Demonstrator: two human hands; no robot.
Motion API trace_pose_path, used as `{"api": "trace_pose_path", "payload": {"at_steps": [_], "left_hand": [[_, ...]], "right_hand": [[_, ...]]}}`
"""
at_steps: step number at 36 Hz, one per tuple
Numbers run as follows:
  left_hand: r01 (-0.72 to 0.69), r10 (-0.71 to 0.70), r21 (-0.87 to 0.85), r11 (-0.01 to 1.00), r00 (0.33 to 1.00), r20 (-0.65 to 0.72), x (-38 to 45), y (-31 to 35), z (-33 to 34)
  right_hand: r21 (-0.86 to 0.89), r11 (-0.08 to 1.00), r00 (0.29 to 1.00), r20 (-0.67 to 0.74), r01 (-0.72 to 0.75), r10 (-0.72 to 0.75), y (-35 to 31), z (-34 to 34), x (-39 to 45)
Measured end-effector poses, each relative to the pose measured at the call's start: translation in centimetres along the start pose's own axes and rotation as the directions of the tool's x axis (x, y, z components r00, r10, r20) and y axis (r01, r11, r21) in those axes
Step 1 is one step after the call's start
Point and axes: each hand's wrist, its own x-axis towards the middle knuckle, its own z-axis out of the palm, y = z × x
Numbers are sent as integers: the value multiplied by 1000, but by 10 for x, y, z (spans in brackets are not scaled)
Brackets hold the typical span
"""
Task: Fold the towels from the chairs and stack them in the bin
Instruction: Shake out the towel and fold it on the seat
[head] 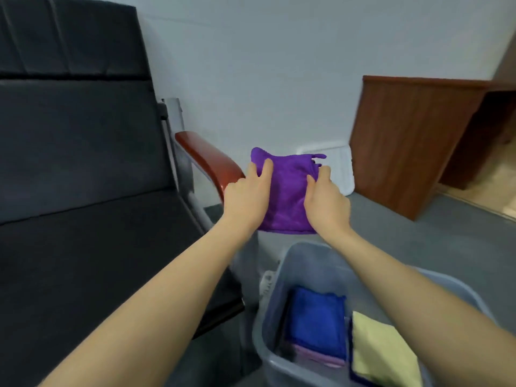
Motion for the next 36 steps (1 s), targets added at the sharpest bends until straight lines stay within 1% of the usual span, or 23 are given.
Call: {"api": "trace_pose_path", "payload": {"at_steps": [2,6,8,11,14,15,17,19,22,23,24,26,28,30,32,34,36], "left_hand": [[-50,50,-38,998,999,2,9,32,12],[-86,100,-111,990,987,125,13,84,48],[-95,121,-146,985,976,179,9,102,68],[-88,145,-198,976,945,294,0,125,107],[-67,152,-207,976,893,424,-12,146,155],[-69,155,-207,976,887,435,-15,145,161],[-74,162,-192,979,852,497,-24,151,187],[-37,149,-209,977,820,552,-33,154,213],[35,117,-217,975,755,646,-49,158,250],[45,110,-208,977,728,676,-54,160,266],[57,101,-199,978,708,699,-57,161,272],[73,83,-167,983,641,763,-67,163,289],[85,67,-142,986,579,813,-75,166,306],[86,59,-125,988,542,838,-85,168,321],[66,58,-106,992,515,855,-95,168,332],[13,61,-78,997,500,864,-105,169,342],[-57,74,-51,997,532,844,-113,168,347]], "right_hand": [[-30,998,999,-4,-46,46,34,-4,3],[-66,988,990,31,-138,140,93,-3,2],[-72,981,980,73,-181,186,118,6,-3],[-75,968,957,152,-239,248,156,24,-15],[-100,946,915,242,-307,322,197,56,-29],[-98,946,909,263,-310,325,202,62,-33],[-107,934,871,337,-342,357,219,83,-43],[-100,921,832,400,-377,384,235,106,-53],[-96,886,745,505,-453,436,259,142,-72],[-83,877,722,533,-474,441,268,156,-79],[-57,873,715,550,-484,432,273,163,-85],[-9,864,699,584,-503,413,287,182,-99],[0,846,657,631,-533,413,300,198,-112],[1,828,606,682,-561,409,311,212,-125],[6,801,559,719,-598,412,317,221,-136],[50,767,541,738,-640,404,319,227,-145],[107,727,553,725,-678,410,318,232,-153]]}}
